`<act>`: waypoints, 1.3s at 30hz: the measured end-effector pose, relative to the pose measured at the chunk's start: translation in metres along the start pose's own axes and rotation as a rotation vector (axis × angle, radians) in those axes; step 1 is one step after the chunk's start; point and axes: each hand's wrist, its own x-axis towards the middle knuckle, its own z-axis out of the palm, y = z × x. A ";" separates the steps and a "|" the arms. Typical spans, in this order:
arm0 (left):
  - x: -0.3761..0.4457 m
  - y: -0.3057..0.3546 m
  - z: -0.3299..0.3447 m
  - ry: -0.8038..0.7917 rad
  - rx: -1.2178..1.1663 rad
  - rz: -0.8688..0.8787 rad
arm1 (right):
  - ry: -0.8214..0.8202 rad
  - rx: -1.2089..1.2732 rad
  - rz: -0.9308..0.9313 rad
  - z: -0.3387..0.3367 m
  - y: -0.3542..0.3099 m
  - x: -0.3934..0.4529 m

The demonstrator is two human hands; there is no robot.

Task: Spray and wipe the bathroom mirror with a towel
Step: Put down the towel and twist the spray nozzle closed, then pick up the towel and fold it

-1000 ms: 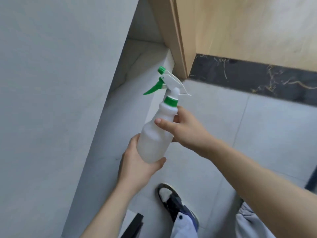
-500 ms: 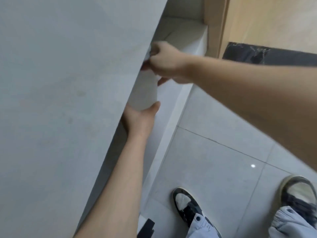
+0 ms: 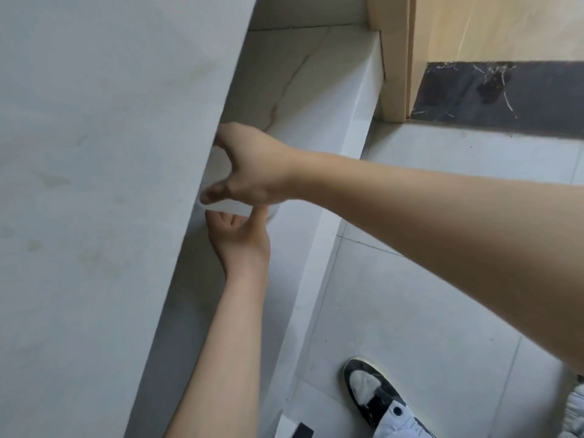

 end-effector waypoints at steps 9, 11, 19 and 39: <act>-0.071 0.025 -0.007 0.012 0.202 -0.210 | 0.084 0.231 0.354 -0.019 0.025 -0.092; -0.097 0.038 -0.011 -0.024 0.210 -0.238 | 0.106 0.214 0.418 -0.036 0.015 -0.114; -0.207 0.186 -0.022 -0.239 0.033 -0.364 | 0.270 0.351 0.821 -0.169 -0.123 -0.225; -0.249 0.504 -0.233 0.025 -0.319 -0.112 | 0.027 0.435 0.529 -0.209 -0.503 -0.119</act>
